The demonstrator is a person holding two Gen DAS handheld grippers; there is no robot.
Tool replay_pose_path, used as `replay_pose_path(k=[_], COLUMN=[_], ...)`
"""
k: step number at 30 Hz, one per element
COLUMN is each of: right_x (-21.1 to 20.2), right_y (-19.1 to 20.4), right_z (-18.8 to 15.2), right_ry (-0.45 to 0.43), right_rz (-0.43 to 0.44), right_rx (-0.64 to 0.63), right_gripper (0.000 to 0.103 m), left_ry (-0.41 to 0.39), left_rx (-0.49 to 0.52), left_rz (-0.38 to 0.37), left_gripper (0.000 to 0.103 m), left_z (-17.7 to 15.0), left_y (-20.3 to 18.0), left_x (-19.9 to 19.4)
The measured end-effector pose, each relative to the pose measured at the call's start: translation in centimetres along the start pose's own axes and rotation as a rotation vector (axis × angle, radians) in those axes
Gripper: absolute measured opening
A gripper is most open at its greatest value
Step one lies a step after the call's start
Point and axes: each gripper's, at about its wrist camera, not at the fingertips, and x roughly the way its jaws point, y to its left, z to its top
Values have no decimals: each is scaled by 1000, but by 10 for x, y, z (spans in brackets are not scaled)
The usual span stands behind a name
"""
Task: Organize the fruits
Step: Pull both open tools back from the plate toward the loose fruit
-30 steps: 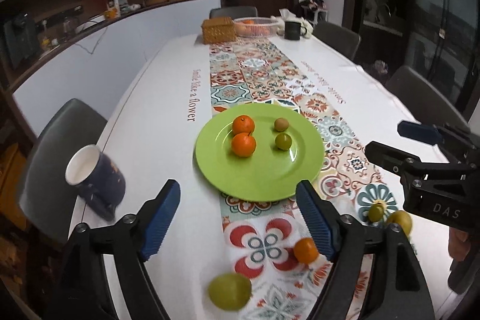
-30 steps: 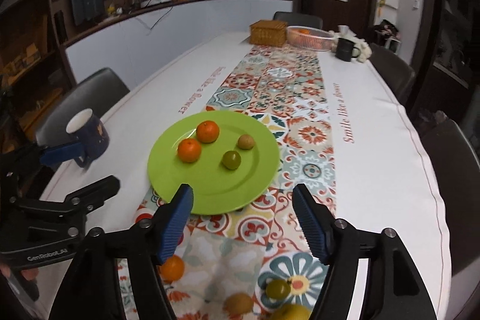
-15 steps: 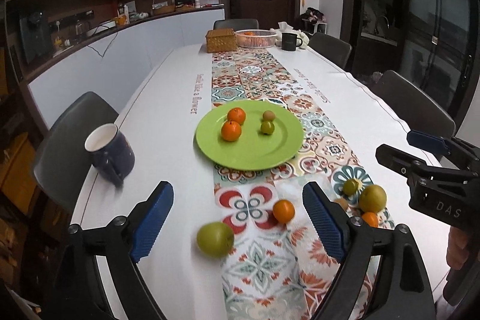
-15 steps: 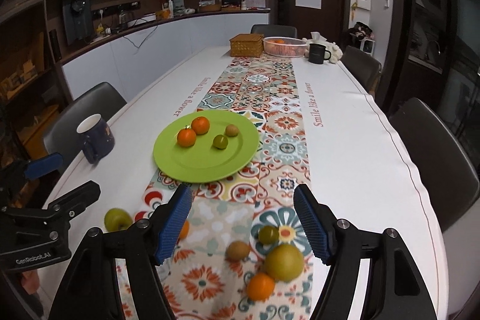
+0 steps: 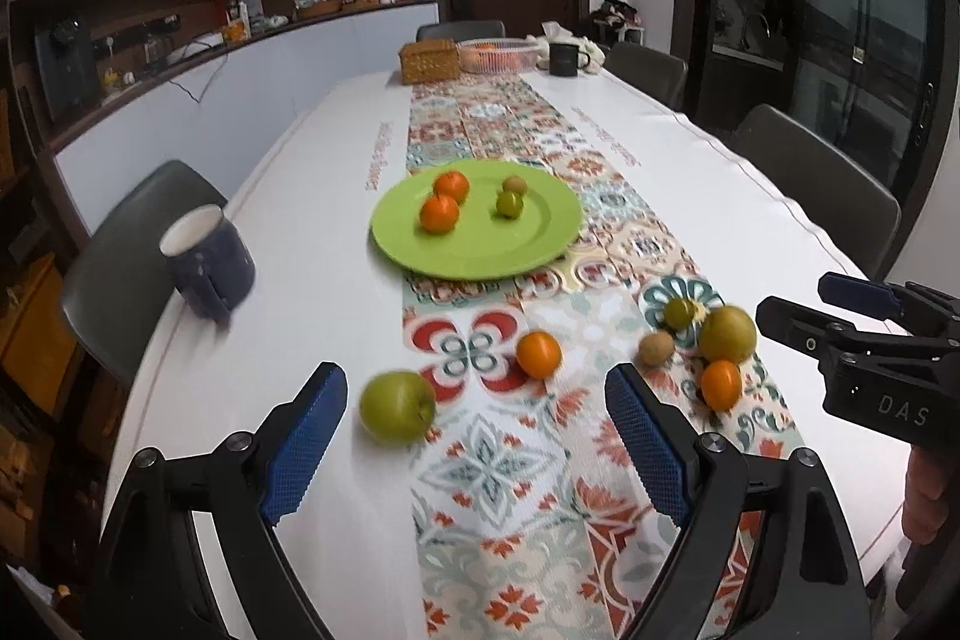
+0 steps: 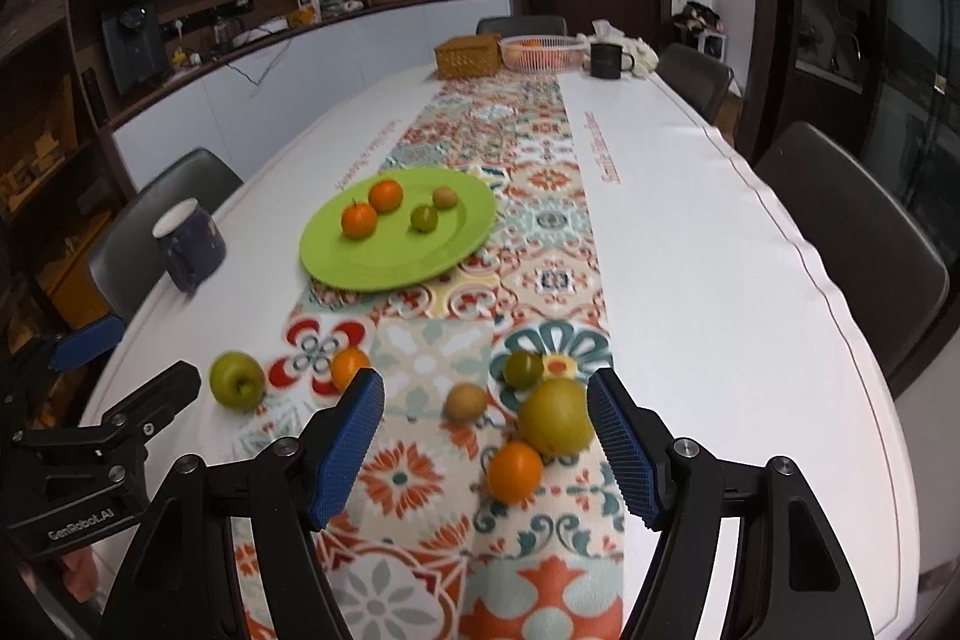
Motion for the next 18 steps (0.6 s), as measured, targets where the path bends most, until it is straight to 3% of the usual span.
replay_pose_path(k=[18], right_x=[30], right_y=[-10], right_z=[-39], right_ry=[128], right_rz=[-30], right_rx=[-1], right_gripper=[71], left_ry=[31], left_rx=[54], left_rz=[6], left_gripper=[88], left_z=[-37], left_y=[-14], left_x=[20])
